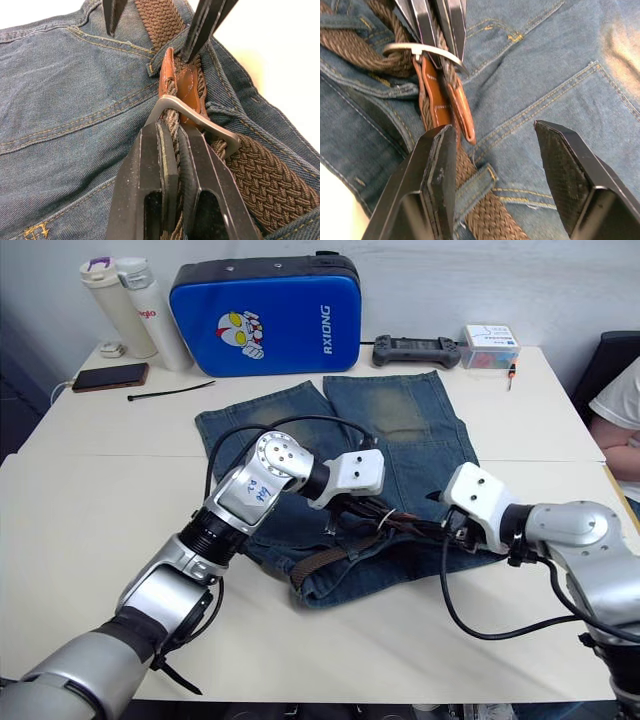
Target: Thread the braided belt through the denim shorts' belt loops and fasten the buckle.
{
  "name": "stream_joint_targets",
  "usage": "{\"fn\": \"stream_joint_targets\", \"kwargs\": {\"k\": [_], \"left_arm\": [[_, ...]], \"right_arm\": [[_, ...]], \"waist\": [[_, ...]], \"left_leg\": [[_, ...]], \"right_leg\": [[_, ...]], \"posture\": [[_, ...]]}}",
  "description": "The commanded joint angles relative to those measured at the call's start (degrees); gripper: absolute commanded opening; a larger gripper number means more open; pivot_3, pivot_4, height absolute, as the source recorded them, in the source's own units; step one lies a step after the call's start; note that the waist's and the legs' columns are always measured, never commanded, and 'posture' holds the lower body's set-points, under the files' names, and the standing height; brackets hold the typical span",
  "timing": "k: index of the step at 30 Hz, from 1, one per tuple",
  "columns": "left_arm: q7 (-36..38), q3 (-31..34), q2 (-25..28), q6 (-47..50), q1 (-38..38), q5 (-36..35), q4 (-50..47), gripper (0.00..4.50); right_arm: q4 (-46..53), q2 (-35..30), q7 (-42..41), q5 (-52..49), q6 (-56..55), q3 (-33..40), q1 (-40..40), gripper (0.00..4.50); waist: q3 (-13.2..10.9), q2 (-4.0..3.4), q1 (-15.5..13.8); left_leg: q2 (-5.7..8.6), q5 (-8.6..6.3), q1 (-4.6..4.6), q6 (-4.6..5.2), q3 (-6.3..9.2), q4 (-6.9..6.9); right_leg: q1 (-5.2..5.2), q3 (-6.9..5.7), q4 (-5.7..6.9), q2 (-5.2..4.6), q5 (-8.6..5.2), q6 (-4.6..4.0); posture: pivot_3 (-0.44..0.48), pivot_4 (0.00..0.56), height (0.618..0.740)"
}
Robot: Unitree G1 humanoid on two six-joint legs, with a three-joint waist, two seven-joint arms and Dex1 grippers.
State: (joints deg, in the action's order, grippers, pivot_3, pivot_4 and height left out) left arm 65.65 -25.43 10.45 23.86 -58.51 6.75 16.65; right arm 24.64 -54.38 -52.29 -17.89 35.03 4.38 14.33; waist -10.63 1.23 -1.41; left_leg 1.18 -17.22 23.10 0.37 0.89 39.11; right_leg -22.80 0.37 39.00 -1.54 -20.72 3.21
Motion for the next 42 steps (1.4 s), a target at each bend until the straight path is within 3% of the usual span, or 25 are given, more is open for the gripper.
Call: {"fn": "stream_joint_targets", "kwargs": {"k": [1,3,7,10,14,19,21,25,26,28,31,36,42], "left_arm": [[-0.1,0.0,-0.9,0.0,-0.5,-1.7,-2.5,0.00],[-0.1,0.2,-1.4,0.2,-1.0,-2.1,-2.4,0.00],[-0.4,1.2,-1.8,1.0,-1.8,-2.7,-2.1,0.00],[-0.9,4.9,-1.9,4.4,-2.1,-5.7,-2.3,0.00],[2.2,9.0,1.3,14.3,-2.1,-11.4,-6.4,1.60],[6.6,12.8,10.4,27.4,-0.3,-19.6,-14.8,3.83],[7.0,13.8,13.2,31.3,0.7,-22.5,-17.6,4.43],[6.7,13.9,18.7,38.2,6.3,-27.7,-26.3,4.43],[5.7,14.0,18.9,40.7,7.6,-29.2,-28.1,4.16],[4.6,13.0,19.8,42.7,9.6,-30.9,-30.9,3.52],[1.4,10.9,19.3,42.7,12.0,-31.6,-34.0,2.10],[-3.9,6.2,19.1,37.7,12.9,-28.2,-31.8,0.05],[-6.5,2.1,19.6,33.3,13.1,-25.8,-28.7,0.05]], "right_arm": [[0.8,0.9,0.9,0.9,-1.7,-1.1,0.8,2.45],[0.3,1.6,0.9,0.5,-1.9,-1.6,0.8,1.93],[-0.1,1.7,0.3,0.8,-2.8,-2.4,0.5,0.03],[-0.4,1.6,0.0,1.1,-3.4,-2.6,0.3,0.03],[-1.0,0.9,-0.4,2.0,-4.8,-3.0,0.0,0.00],[-1.5,0.5,-0.8,2.7,-5.7,-3.1,0.5,0.00],[-1.5,0.4,-1.1,2.8,-5.8,-3.0,0.6,0.00],[-1.2,0.2,-1.5,2.5,-5.5,-2.8,0.9,0.00],[-1.1,0.3,-1.5,2.4,-5.3,-2.7,0.9,0.00],[-0.9,0.3,-1.5,2.3,-5.1,-2.7,0.9,0.00],[-0.3,0.3,-1.5,2.0,-4.7,-2.3,0.6,0.00],[0.4,0.3,-1.1,2.1,-4.2,-1.9,0.2,0.00],[1.7,0.0,-0.5,2.0,-3.7,-0.9,-0.5,0.00]], "waist": [[0.0,0.00,0.0],[0.0,0.00,0.0],[0.0,0.00,0.0],[0.0,0.00,0.0],[0.0,0.00,0.2],[0.0,-0.03,0.5],[0.0,-0.03,0.4],[0.0,-0.04,0.4],[0.0,-0.04,0.3],[0.0,-0.04,0.0],[0.0,-0.04,0.1],[0.0,-0.04,0.1],[0.0,-0.04,0.1]], "left_leg": [[0.00,0.00,0.00,0.00,0.00,0.00],[0.00,0.00,0.00,0.00,0.00,0.00],[0.00,0.00,0.00,0.00,0.00,0.00],[0.00,0.00,0.00,0.00,0.00,0.00],[-0.01,0.00,0.00,0.00,0.01,0.00],[-0.03,0.03,-0.03,-0.05,0.03,0.00],[-0.03,0.03,-0.03,-0.05,0.04,0.00],[-0.03,0.03,-0.02,-0.05,0.05,0.00],[-0.03,0.02,-0.02,-0.05,0.06,0.00],[-0.02,0.02,-0.01,-0.04,0.07,0.00],[-0.02,0.01,0.00,-0.02,0.07,0.02],[-0.02,0.01,-0.01,-0.02,0.07,0.02],[-0.02,0.01,-0.01,-0.02,0.06,0.02]], "right_leg": [[0.00,0.00,0.00,0.00,0.00,0.00],[0.00,0.00,0.00,0.00,0.00,0.00],[0.00,0.00,-0.01,0.00,0.00,0.00],[0.00,0.00,-0.01,0.00,0.00,0.00],[0.00,-0.01,0.01,0.00,0.00,0.00],[0.00,0.00,0.05,0.02,0.00,0.00],[0.00,-0.01,0.04,0.01,0.00,0.00],[0.00,0.00,0.01,-0.01,0.00,0.00],[0.00,-0.01,0.00,-0.01,0.00,0.00],[0.01,-0.01,0.00,-0.02,0.00,0.00],[0.03,0.00,-0.03,-0.02,0.00,0.00],[0.03,0.00,-0.03,-0.01,0.00,0.00],[0.03,0.00,-0.03,0.00,0.00,0.00]], "posture": [[0.000,0.150,0.740],[0.000,0.150,0.740],[0.000,0.150,0.740],[0.000,0.150,0.740],[0.000,0.150,0.740],[0.000,0.150,0.740],[0.000,0.150,0.740],[0.000,0.150,0.740],[0.000,0.150,0.740],[0.000,0.150,0.740],[0.000,0.150,0.740],[0.000,0.150,0.740],[0.000,0.150,0.740]]}}
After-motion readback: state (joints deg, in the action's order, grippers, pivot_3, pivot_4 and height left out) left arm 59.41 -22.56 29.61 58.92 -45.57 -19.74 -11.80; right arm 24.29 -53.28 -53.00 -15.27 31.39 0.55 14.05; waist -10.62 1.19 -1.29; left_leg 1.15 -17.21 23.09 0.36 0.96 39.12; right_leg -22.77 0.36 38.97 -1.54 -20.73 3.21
